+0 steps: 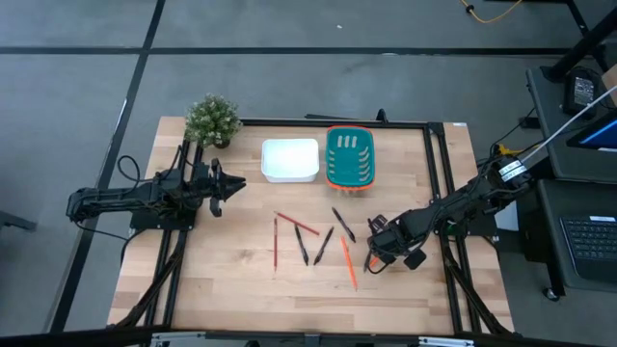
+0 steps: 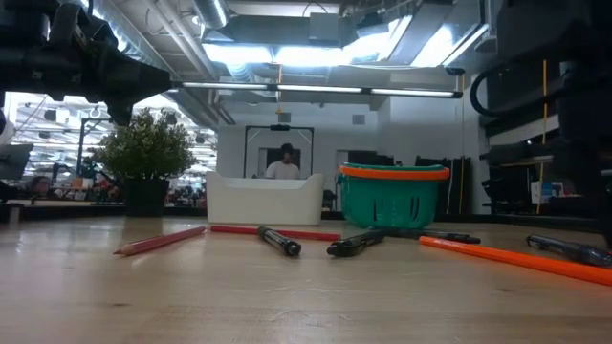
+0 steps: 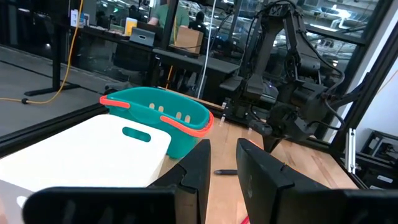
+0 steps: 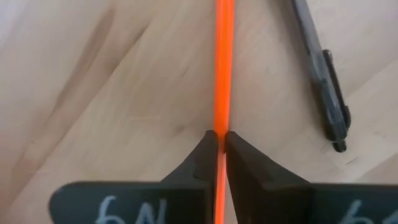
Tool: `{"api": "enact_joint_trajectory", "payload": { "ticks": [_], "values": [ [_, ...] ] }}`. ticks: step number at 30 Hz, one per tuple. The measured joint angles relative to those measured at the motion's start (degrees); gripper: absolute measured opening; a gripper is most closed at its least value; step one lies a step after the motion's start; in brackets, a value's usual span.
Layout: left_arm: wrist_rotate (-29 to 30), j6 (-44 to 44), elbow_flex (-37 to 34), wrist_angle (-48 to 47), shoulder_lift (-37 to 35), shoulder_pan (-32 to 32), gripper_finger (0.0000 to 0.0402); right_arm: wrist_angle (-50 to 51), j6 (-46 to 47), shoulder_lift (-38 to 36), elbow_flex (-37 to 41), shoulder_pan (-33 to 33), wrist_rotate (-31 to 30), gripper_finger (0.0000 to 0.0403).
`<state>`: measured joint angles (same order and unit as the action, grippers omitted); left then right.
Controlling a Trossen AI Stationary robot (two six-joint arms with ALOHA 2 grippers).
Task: Sort pens & pencils
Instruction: Put the right orange pencil into the blue bin
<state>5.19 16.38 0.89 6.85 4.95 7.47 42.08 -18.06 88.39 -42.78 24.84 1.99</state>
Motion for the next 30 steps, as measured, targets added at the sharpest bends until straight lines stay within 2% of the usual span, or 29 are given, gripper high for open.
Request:
{"api": "enact_joint_trajectory", "payload": {
  "ticks": [16, 20, 25, 30],
  "values": [
    [0.0, -0.02, -0.02, -0.41, 0.01, 0.0, 0.0072, 12.16, 3.44, -0.03, -8.61, 0.0, 0.64, 0.0027],
    [0.0, 0.0, -0.02, -0.41, 0.0, 0.0, 0.0072, 17.54, 4.28, -0.03, -11.91, 0.01, -1.86, 0.0027],
    [0.0, 0.01, -0.02, -1.02, 0.01, 0.01, 0.0072, 21.28, 2.78, -0.06, -15.65, -0.47, -8.07, 0.0027],
    [0.0, 0.56, -0.02, -1.21, 0.02, 0.02, 0.0072, 21.56, 0.42, -0.06, -18.8, -4.22, -12.41, 0.0027]
  ]
}}
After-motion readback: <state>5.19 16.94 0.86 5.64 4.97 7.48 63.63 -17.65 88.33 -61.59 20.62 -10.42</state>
